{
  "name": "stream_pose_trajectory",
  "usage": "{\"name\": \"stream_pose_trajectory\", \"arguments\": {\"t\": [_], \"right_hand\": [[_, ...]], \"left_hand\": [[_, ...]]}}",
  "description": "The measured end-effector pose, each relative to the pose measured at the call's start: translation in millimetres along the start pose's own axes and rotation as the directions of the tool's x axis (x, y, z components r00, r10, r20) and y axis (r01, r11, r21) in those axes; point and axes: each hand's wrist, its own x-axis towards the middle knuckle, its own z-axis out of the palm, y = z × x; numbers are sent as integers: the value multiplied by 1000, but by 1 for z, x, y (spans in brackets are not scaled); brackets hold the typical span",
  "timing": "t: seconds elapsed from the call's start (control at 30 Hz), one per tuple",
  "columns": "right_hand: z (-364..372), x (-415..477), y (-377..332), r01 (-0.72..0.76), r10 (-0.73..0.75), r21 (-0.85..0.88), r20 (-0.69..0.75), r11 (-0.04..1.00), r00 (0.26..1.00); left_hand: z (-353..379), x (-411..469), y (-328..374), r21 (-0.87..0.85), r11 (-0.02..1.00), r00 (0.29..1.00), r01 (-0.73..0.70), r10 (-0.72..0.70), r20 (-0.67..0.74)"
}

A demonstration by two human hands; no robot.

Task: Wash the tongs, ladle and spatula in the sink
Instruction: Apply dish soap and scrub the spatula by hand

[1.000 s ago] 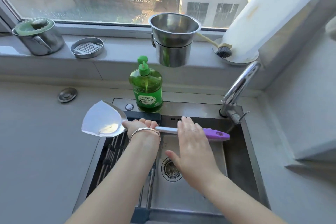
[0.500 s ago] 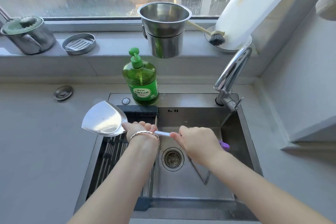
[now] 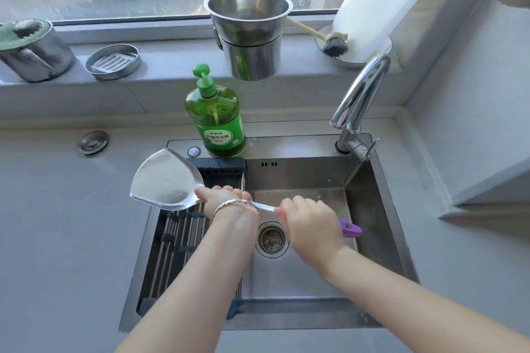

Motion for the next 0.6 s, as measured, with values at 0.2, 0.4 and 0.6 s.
{"name": "stream_pose_trajectory", "arguments": {"t": [0.2, 0.4, 0.6], "right_hand": [[-38, 33, 23, -686, -108, 374, 911, 624, 399], [-38, 12, 46, -862, -382, 484, 833, 149, 401], [-45, -5, 9, -325, 253, 72, 477, 943, 842]], "left_hand": [[-11, 11, -5, -45, 993, 994, 111, -110, 13], [3, 4, 6, -7, 998, 998, 60, -60, -30], [-3, -1, -1, -21, 1000, 996, -16, 14, -86]]}}
